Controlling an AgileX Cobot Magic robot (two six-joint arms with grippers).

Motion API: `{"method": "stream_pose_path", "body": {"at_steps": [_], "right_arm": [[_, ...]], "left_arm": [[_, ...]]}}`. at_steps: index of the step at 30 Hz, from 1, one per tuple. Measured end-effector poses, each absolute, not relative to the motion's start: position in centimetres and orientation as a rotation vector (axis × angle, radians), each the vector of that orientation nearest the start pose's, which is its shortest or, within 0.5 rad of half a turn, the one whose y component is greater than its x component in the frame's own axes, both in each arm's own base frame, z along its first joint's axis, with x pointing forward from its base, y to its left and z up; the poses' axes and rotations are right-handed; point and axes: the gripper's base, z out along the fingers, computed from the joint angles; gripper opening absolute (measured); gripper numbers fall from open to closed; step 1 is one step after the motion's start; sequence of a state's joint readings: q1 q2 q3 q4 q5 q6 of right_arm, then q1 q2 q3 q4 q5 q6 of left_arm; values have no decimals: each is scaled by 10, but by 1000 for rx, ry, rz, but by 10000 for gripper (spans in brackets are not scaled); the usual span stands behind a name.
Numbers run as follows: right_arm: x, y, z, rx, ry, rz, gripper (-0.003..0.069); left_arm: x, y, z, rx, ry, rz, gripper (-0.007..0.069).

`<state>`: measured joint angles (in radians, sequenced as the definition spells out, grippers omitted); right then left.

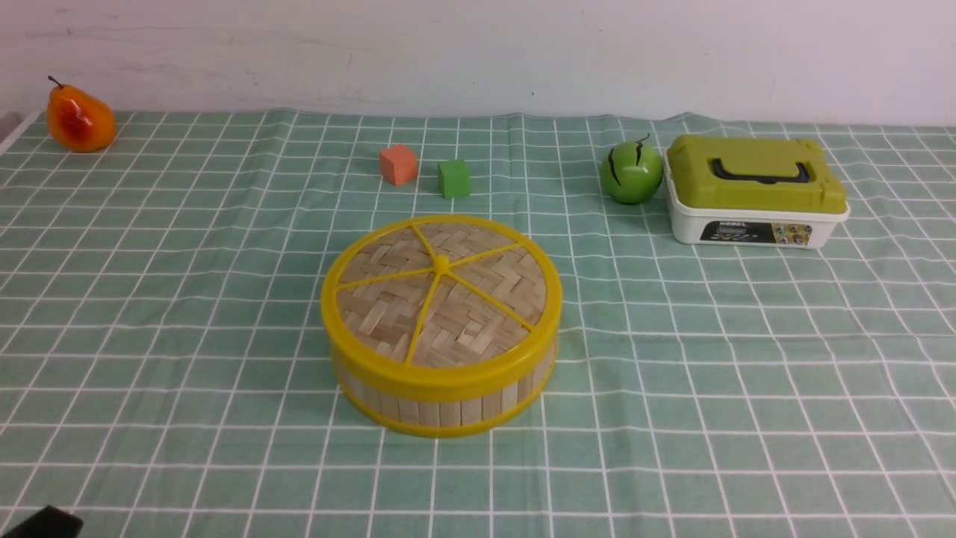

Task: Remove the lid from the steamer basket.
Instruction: Use the left arm to lift the lid of the steamer

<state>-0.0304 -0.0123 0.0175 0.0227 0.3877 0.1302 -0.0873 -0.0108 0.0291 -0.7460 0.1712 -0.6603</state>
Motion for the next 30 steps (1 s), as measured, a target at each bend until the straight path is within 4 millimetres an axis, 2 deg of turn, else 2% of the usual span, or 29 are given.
{"method": "stream_pose_path", "body": {"at_steps": [1, 5, 23, 26, 27, 28, 30], "right_arm": [[52, -1, 173, 164, 1870, 91, 241], [52, -1, 173, 164, 1870, 91, 241], [52, -1, 173, 164, 1870, 91, 241], [52, -1, 173, 164, 1870, 91, 241], [52, -1, 173, 164, 1870, 91, 241], [52, -1, 173, 164, 1870, 91, 241], [52, -1, 173, 164, 1870, 91, 241]], "left_arm": [[55, -15, 195, -1116, 1389, -1329, 238], [55, -14, 198, -1253, 1273, -1477, 238], [55, -14, 199, -1289, 1239, -1515, 238], [54, -12, 214, -1193, 1215, -1468, 198], [50, -10, 235, -1092, 1188, -1437, 160], [50, -10, 235, -1091, 1189, -1435, 160], [43, -9, 272, -912, 1174, -1341, 80]]}}
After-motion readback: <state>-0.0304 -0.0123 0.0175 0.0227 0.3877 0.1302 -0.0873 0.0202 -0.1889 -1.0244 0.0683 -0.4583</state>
